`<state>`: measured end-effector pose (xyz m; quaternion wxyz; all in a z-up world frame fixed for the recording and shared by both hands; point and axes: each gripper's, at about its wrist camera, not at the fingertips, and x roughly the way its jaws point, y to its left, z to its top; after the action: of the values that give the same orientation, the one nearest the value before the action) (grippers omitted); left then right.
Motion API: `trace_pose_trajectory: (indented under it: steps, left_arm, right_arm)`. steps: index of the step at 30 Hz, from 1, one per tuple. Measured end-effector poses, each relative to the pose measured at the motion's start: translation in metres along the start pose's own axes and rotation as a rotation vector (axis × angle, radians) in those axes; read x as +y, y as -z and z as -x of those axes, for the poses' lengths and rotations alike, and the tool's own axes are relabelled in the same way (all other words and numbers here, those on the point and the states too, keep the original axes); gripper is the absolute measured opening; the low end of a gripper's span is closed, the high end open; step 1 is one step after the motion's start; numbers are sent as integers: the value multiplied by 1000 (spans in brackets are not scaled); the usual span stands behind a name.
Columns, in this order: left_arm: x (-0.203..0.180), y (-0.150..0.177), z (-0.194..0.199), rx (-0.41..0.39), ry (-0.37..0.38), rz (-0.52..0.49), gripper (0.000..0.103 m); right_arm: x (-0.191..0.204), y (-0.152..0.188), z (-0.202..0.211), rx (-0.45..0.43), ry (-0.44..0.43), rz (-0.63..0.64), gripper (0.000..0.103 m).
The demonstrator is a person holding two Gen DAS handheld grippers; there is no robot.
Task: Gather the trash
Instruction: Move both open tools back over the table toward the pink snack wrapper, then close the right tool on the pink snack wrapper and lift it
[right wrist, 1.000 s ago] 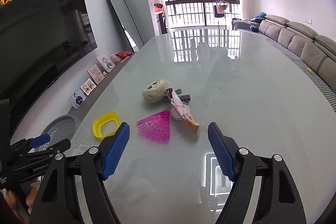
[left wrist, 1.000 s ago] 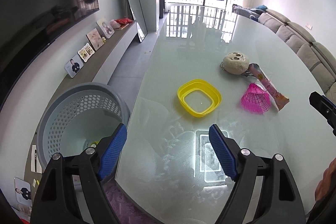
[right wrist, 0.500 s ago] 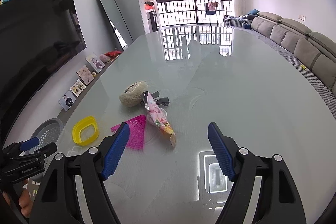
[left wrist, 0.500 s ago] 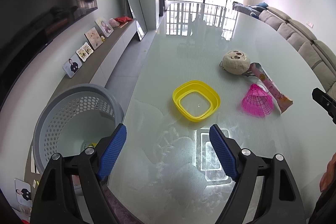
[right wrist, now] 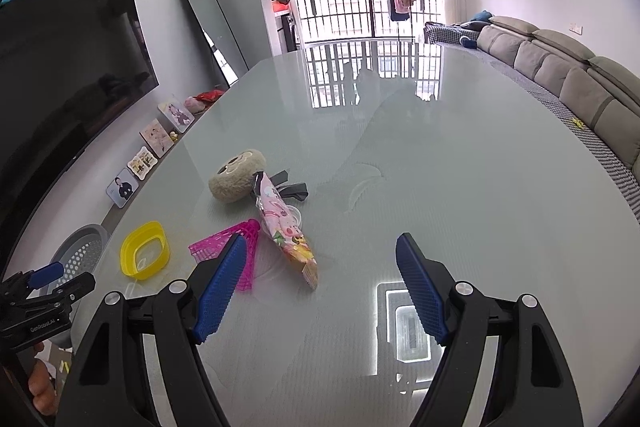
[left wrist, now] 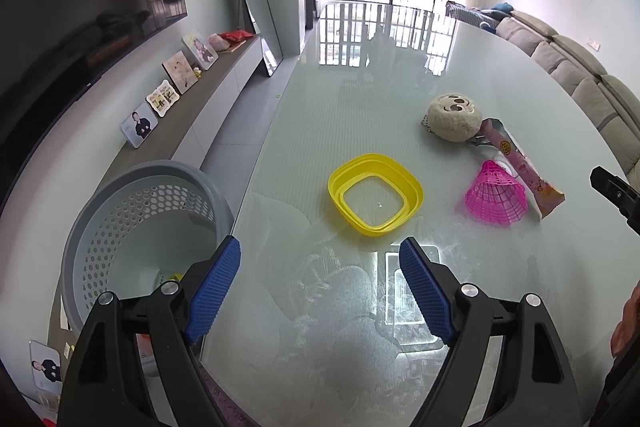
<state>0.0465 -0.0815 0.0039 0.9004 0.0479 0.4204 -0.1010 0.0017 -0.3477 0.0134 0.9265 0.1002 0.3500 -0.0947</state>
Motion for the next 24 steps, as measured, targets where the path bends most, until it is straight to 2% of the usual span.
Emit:
trace_pose_trajectory:
  steps: [10, 21, 24]
  left_arm:
    - [3, -2, -8, 10, -8, 7, 81]
    - [3, -2, -18, 28, -14, 12, 81]
    - [3, -2, -21, 32, -12, 13, 81]
  right_arm:
    - [18, -4, -39, 65, -27, 59, 74]
    - [32, -8, -82, 125, 17, 136, 73]
    - [32, -8, -89, 135, 20, 144, 67]
